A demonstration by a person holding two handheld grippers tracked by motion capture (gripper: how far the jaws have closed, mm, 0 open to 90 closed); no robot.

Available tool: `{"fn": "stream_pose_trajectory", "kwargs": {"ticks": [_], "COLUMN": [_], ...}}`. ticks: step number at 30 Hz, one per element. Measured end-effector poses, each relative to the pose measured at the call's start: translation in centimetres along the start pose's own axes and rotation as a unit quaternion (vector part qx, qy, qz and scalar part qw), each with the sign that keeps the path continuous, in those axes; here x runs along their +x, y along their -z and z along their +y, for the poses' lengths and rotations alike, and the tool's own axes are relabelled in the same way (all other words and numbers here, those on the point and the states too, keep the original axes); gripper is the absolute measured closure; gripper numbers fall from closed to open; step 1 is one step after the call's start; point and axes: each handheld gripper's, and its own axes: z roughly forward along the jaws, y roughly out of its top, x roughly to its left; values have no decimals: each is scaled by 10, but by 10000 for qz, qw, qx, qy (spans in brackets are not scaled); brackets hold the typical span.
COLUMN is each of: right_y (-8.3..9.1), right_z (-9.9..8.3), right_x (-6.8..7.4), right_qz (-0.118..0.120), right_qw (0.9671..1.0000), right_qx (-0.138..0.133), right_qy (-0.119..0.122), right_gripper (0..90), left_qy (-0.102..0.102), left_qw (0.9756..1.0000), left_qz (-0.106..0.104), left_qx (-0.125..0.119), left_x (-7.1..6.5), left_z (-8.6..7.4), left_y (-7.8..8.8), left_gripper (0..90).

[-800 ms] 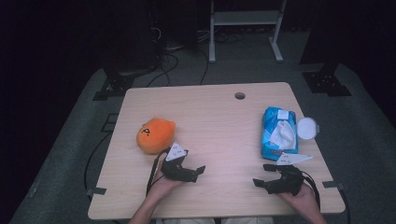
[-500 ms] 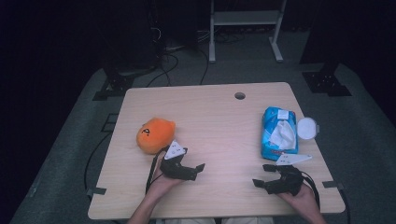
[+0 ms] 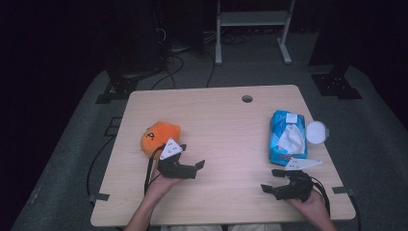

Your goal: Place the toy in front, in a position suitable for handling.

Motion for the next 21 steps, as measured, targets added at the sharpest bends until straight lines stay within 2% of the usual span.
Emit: {"fn": "stream_pose_trajectory", "kwargs": {"ticks": [11, 14, 21], "right_y": [0, 0, 1], "right_z": [0, 0, 0], "right_x": [0, -1, -2], "right_qz": [-19, -35, -78], "right_qw": [10000, 10000, 9999], "right_qx": [3, -8, -11], "right_qy": [4, -25, -67], "right_gripper": [189, 189, 188], "left_qy": [-43, -144, -99], "left_qw": [9994, 9990, 9975], "left_qz": [194, 279, 505], "left_qx": [-292, -309, -489], "left_x": [10, 13, 31], "left_z": [15, 19, 31], "left_y": [13, 15, 23], "left_gripper": [62, 63, 62]}}
